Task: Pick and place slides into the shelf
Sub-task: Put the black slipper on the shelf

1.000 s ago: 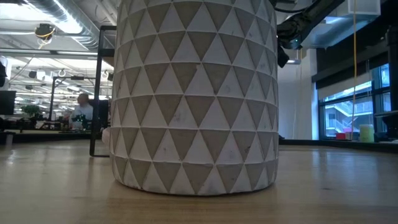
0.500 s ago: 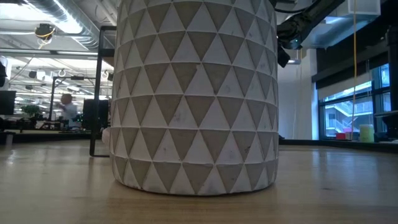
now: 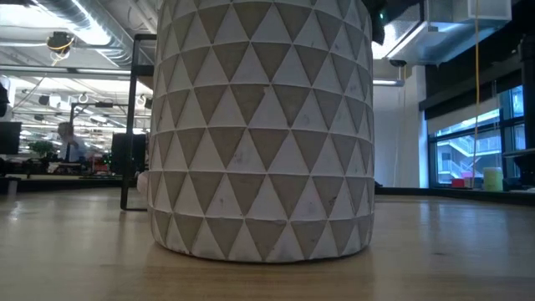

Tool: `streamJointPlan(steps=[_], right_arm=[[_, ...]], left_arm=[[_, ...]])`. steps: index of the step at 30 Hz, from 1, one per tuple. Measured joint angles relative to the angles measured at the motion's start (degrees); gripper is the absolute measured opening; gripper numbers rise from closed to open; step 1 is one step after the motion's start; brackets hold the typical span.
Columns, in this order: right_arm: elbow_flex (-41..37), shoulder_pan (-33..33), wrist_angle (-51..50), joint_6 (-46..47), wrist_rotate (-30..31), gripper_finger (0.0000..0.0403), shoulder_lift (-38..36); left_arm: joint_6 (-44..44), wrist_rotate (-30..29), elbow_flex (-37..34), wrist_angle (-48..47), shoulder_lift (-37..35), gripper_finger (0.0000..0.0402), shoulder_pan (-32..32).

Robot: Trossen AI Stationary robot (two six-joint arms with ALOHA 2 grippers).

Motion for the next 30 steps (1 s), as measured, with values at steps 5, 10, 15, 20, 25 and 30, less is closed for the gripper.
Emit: streamJointPlan(steps=[5,10,15,20,25,30], right_arm=[[9.3,0.0,-15.4,0.6,15.2,0.0213,0.0],[14.6,0.2,-25.8,6.3,19.0,0.0213,-1.3],[11.0,2.4,-25.9,11.3,19.4,0.0213,-8.1],[1.0,5.0,-19.6,18.7,23.3,0.0213,-18.0],[-13.7,8.5,-4.0,29.4,23.3,0.0214,-26.1],[-27.2,12.7,13.8,39.1,22.8,0.0214,-28.8]], left_arm=[[-0.1,-0.6,0.0,-1.1,0.0,0.0045,0.0],[0.2,-0.6,0.0,-1.0,0.0,0.0045,0.0],[3.1,-0.6,-3.3,1.2,-1.7,0.0045,0.3],[3.1,-0.1,-13.3,9.9,-10.9,0.0045,2.5],[2.7,0.0,-25.7,21.0,-22.6,0.0045,3.9],[2.4,0.1,-37.4,30.4,-32.7,0.0045,4.0]])
